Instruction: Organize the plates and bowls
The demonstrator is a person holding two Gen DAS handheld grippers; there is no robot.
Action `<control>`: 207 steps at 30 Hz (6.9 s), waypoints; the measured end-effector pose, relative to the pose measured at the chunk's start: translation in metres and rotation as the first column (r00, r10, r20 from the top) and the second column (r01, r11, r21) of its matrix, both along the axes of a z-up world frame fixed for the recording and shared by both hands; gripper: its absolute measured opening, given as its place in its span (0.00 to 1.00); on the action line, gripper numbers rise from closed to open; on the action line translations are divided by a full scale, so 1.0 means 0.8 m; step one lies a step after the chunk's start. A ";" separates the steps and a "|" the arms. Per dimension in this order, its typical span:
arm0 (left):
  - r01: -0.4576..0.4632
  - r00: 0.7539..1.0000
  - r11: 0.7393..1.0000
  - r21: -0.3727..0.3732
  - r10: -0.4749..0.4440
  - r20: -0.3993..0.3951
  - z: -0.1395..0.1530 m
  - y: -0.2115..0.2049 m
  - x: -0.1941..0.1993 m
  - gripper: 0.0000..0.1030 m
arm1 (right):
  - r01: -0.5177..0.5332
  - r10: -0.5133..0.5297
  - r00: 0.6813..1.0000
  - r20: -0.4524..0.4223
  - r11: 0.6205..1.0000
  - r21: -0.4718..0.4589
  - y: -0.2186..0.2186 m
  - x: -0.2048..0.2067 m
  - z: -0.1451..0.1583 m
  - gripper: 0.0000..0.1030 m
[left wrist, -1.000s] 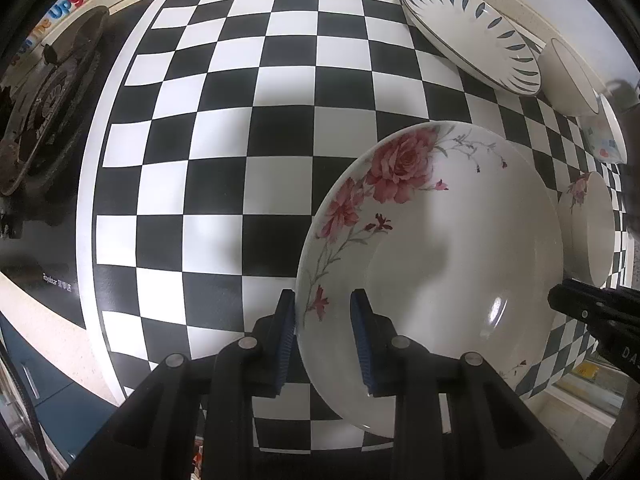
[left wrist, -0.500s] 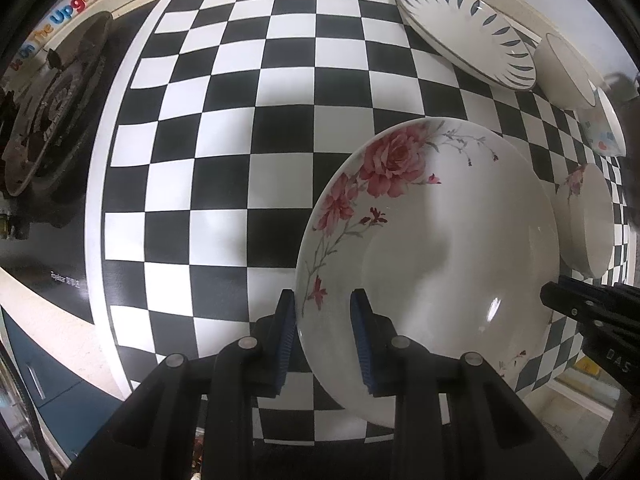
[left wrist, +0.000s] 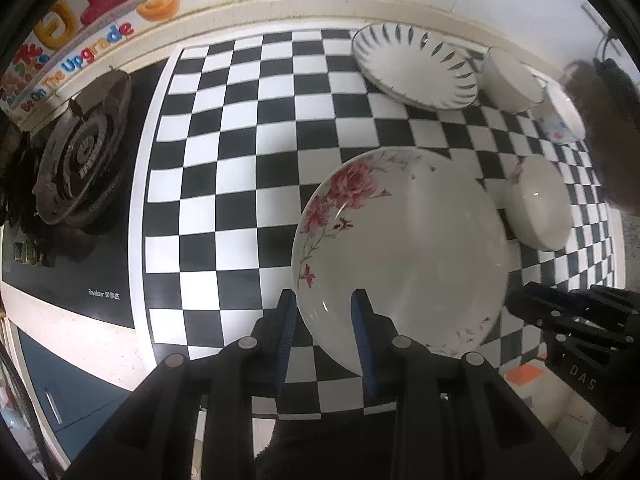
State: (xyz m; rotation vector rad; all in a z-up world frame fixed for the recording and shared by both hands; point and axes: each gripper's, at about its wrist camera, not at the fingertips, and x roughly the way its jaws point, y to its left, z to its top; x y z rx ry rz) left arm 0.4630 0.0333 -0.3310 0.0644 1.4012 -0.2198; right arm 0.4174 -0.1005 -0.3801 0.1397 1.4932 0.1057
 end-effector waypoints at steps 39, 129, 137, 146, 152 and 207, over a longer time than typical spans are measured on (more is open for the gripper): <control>0.153 0.981 0.986 -0.065 -0.160 -0.112 -0.117 -0.148 0.389 0.26 | 0.469 -0.470 0.881 -0.048 0.859 0.207 -0.147 0.303 -0.100 0.40; 0.023 0.997 0.976 -0.215 -0.005 0.081 0.040 -0.010 0.167 0.21 | 0.182 -0.221 0.963 0.157 0.956 0.228 -0.091 0.161 0.051 0.12; 0.035 0.998 0.979 -0.201 -0.023 0.063 0.025 -0.001 0.117 0.21 | 0.173 -0.208 0.967 0.144 0.959 0.223 -0.079 0.100 0.038 0.12; 0.031 1.000 0.980 -0.196 -0.031 0.003 -0.006 0.002 0.075 0.21 | 0.169 -0.194 0.976 0.099 0.962 0.213 -0.073 0.047 0.005 0.12; 0.041 0.998 0.984 -0.175 -0.049 -0.045 -0.035 -0.001 0.057 0.21 | 0.171 -0.187 0.981 0.060 0.964 0.203 -0.069 0.029 -0.023 0.12; 0.044 0.988 0.999 0.012 -0.042 -0.147 -0.077 -0.043 0.038 0.21 | 0.130 -0.129 0.992 -0.014 0.990 0.057 -0.045 0.055 -0.036 0.14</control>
